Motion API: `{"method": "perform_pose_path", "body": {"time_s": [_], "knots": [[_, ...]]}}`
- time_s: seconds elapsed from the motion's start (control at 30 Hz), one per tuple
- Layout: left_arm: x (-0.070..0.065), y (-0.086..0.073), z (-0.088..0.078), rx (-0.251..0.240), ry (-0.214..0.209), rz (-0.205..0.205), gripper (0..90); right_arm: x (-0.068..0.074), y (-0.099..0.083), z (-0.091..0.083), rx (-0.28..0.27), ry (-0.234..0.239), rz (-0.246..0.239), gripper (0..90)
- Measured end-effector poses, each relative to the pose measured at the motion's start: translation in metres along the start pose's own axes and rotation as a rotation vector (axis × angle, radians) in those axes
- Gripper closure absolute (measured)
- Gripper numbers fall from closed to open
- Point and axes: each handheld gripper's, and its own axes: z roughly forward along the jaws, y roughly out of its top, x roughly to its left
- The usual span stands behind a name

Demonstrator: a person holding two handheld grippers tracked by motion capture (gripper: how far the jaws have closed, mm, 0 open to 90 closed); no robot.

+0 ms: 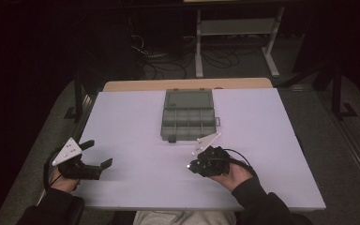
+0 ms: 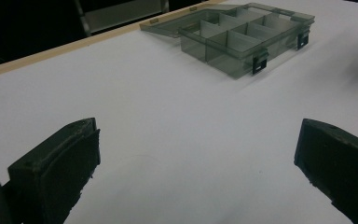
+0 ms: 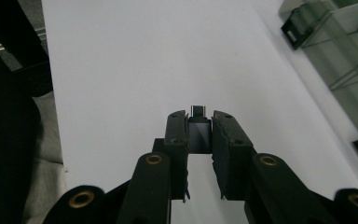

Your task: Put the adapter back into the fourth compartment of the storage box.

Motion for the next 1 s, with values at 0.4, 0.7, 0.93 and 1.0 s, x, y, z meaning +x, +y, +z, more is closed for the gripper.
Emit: {"method": "perform_pose_path", "body": {"time_s": [0.4,0.7,0.93,1.0], "knots": [[0.0,0.0,0.0,-0.002,0.003,-0.001,0.0,-0.009,0.007,-0.013,-0.013,-0.022,-0.006,74.8],[0.0,0.0,0.0,-0.002,0.004,-0.001,0.0,-0.016,0.013,-0.022,-0.046,-0.035,0.005,74.9],[0.0,0.0,-0.001,-0.005,0.003,-0.005,0.0,-0.022,0.018,-0.03,-0.07,-0.047,0.001,74.9],[0.0,0.0,-0.001,-0.005,0.003,-0.006,0.0,-0.023,0.019,-0.031,-0.073,-0.05,0.003,74.9]]}}
